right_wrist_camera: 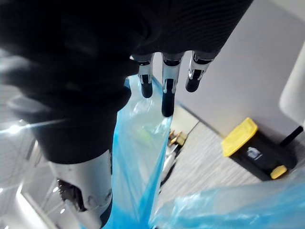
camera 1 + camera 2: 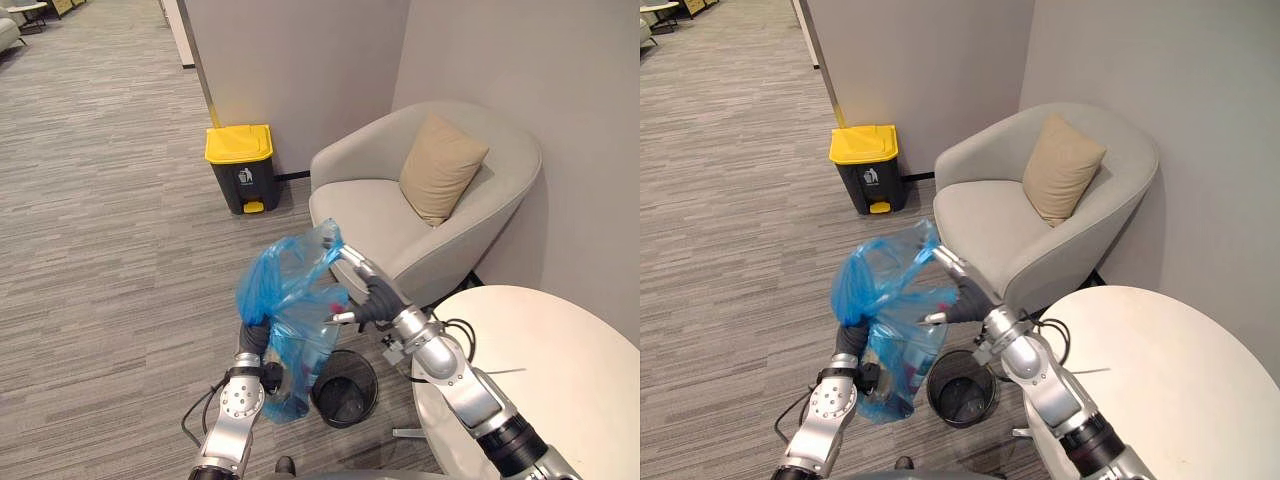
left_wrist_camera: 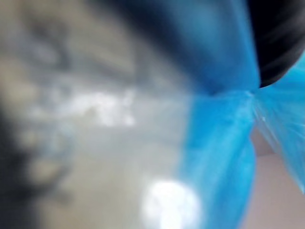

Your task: Gather rubbish on tea table into small bin, then transfer packed bag to large trash can.

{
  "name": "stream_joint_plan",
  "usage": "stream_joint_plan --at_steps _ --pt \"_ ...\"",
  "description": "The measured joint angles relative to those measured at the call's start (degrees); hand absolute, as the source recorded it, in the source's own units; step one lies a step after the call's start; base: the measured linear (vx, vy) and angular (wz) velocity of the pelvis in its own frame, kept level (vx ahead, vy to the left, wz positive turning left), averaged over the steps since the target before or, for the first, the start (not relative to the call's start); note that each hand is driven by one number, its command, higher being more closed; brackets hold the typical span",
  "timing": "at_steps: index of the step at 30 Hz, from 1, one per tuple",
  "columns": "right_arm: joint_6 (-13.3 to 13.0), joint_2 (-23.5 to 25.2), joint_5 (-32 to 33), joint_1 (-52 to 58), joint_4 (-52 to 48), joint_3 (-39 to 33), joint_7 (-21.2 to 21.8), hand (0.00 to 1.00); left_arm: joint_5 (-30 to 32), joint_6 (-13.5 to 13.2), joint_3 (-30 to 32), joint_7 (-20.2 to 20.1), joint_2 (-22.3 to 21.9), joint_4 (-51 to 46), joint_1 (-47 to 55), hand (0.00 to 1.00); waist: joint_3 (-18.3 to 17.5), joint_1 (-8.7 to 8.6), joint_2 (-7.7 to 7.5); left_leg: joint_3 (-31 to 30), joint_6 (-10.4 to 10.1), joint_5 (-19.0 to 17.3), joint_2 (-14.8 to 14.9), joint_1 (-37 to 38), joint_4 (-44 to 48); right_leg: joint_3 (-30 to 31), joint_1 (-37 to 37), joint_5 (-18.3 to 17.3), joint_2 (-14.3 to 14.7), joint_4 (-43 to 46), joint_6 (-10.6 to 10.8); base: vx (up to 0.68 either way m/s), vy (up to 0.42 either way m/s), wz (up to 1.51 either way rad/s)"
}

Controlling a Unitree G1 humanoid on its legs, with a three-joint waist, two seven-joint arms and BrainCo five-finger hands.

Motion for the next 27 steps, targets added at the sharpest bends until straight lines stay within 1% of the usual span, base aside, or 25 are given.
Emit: stream_joint_plan --at_steps 1,3,4,5,11,13,16,18,20,23,25,27 --pt "0.02 1.17 0.0 1.76 -0.01 -2.73 -0.57 0.0 0.0 0.03 0.73 -0.02 -0.11 0.0 0.63 1.0 0.08 -0.05 -0.04 0.01 0.01 -0.01 -0.01 -0.03 0.0 0.0 -0.01 -0.11 -0.01 -0.06 0.17 0.0 0.0 0.0" --pt "0.04 2.58 0.1 2.98 -0.03 -5.75 -1.6 0.0 -0.02 0.06 1.88 -0.08 -0.1 0.0 1.46 1.0 0.37 -0.34 -0.07 0.01 0.01 -0.02 -0.01 -0.04 0.0 0.0 0.0 -0.12 -0.02 -0.12 0.19 0.0 0.0 0.0" --pt "0.04 3.47 0.55 3.48 -0.09 -7.65 -2.37 0.0 -0.02 0.07 2.81 -0.12 -0.17 0.0 2.2 1.0 0.51 -1.18 -0.15 0.01 0.01 -0.02 -0.01 -0.1 0.0 0.0 -0.02 -0.13 -0.03 -0.18 0.2 0.0 0.0 0.0" --pt "0.05 4.0 0.61 3.97 -0.27 -9.18 -2.95 0.0 -0.02 0.15 3.62 -0.19 -0.16 0.01 2.74 1.0 0.7 -1.35 -0.24 0.0 0.04 -0.05 -0.02 -0.1 0.01 -0.01 -0.01 -0.13 -0.03 -0.2 0.2 0.0 0.0 0.0" --pt "0.31 5.91 0.62 7.26 -0.59 -15.02 -3.92 0.0 -0.16 0.59 6.16 -0.46 -0.78 0.09 3.53 1.0 0.9 -1.49 -0.26 0.0 0.08 -0.21 -0.12 -0.23 0.27 -0.02 -0.09 -0.02 -0.06 -0.28 0.03 0.0 0.0 0.0" --pt "0.46 6.2 0.81 8.45 -0.58 -17.37 -3.91 0.0 -0.7 0.6 7.37 -1.2 -1.17 0.46 3.72 1.0 0.94 -1.54 -0.19 0.0 0.11 -0.25 -0.19 -0.24 0.32 -0.03 -0.11 -0.02 -0.12 -0.29 0.03 0.0 0.0 0.0" --pt "0.45 8.23 3.01 9.97 0.18 -20.63 -3.91 0.0 -0.8 0.62 8.63 -1.47 -1.41 1.89 4.31 1.0 1.06 -1.77 0.0 -0.01 0.13 -0.31 -0.24 -0.25 0.33 -0.03 -0.1 -0.02 -0.14 -0.36 0.04 0.0 0.0 0.0" --pt "0.5 8.91 4.08 10.69 3.43 -22.18 -3.9 0.0 -0.81 0.72 8.79 -1.59 -1.05 4.5 4.4 1.0 1.17 -2.02 0.17 -0.03 0.13 -0.32 -0.26 -0.25 0.33 -0.04 -0.11 -0.01 -0.15 -0.37 0.04 0.0 0.0 0.0" --pt "1.52 10.19 5.3 11.45 10.34 -24.0 -3.84 0.0 -0.81 1.3 9.73 -1.95 -1.06 7.94 4.64 1.0 1.34 -2.68 0.43 -0.08 0.12 -0.32 -0.25 -0.26 0.33 -0.07 -0.1 -0.01 -0.13 -0.42 0.03 0.0 0.0 0.0" --pt "2.97 10.98 5.86 13.08 17.0 -26.2 -3.83 0.0 -0.82 1.46 10.16 -2.82 -1.03 10.22 4.75 1.0 1.59 -2.79 0.81 -0.08 0.12 -0.32 -0.25 -0.37 0.33 -0.08 -0.11 0.02 -0.09 -0.62 0.03 0.0 0.0 0.0" --pt "3.4 11.64 6.7 13.72 21.09 -27.77 -3.81 0.0 -0.82 1.48 10.24 -2.88 -1.03 11.09 4.95 1.0 1.61 -2.79 0.85 -0.11 0.08 -0.35 -0.24 -0.41 0.33 -0.1 -0.07 0.03 -0.03 -0.81 0.01 0.0 0.0 0.0" --pt "4.08 12.2 7.73 13.89 24.05 -28.89 -3.84 0.0 -1.65 1.6 10.64 -3.76 -1.03 12.41 5.06 1.0 1.68 -2.96 0.97 -0.11 0.05 -0.37 -0.24 -0.43 0.34 -0.11 -0.07 0.04 -0.02 -0.87 0.01 0.0 0.0 0.0"
